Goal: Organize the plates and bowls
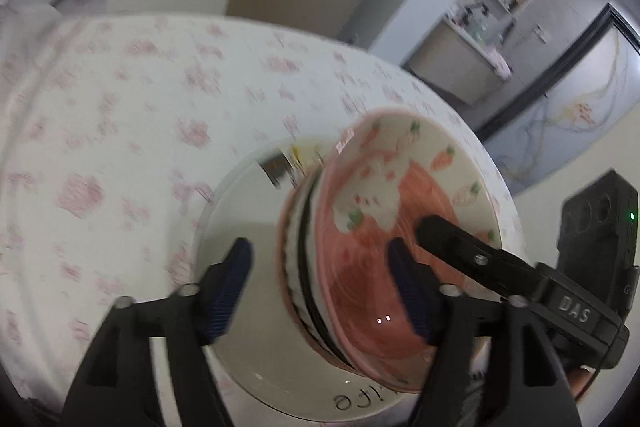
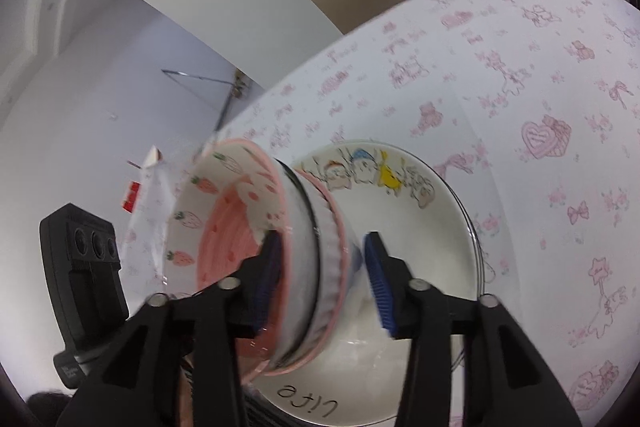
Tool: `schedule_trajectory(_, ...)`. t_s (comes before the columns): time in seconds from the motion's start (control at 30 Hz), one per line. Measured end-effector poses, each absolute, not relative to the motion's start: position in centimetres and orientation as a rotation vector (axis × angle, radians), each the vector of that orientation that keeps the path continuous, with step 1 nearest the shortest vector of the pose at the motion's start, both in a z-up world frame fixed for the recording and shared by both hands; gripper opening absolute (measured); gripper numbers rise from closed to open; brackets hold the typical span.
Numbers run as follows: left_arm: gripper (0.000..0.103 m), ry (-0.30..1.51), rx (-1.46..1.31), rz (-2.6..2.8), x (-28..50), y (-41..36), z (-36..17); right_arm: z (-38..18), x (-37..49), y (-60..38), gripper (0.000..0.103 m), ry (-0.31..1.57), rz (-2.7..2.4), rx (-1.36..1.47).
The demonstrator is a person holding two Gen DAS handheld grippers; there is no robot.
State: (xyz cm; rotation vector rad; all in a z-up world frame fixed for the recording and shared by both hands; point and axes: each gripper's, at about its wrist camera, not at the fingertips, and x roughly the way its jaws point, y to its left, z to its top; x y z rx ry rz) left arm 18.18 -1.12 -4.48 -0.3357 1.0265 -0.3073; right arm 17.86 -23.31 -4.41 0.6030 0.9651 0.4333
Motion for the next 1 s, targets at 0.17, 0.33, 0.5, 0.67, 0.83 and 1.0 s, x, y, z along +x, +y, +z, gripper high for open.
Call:
schedule_trajectory(0.17,0.086,0.871,-0.232,-0.267,16.3,-0.5,-2.2,-2.2,17.0,-23.9,0.061,0.865,0.387,0.531)
schedule_trajectory(0.33,0.087,0.659,-0.166,-0.232,12.7,0.2,1.2,1.0,14.6,-23.6,0.073,0.703,0.343,0.379)
schedule_trajectory(0.5,0.103,0.436,-0.069,-0.188,8.6,0.5,4.2,3.8,11.4,-23.3,0.096,0.530,0.361,0.282)
schedule_trajectory(0.67,0.103,0.200,-0.053,-0.138,4.0,1.8,6.3,5.4,8.2,-23.9,0.103,0.361,0.327,0.276)
schedule_trajectory(0.83,0.103,0.113,-0.013,-0.154,1.2,2.1,6.8,5.7,5.6,-22.9,0.103,0.267,0.225,0.131)
schedule_trajectory(1.0,0.103,0.079,0.033,-0.148,-1.0,2.3,5.4,4.8,2.7,-22.0,0.103,0.166,0.147,0.065)
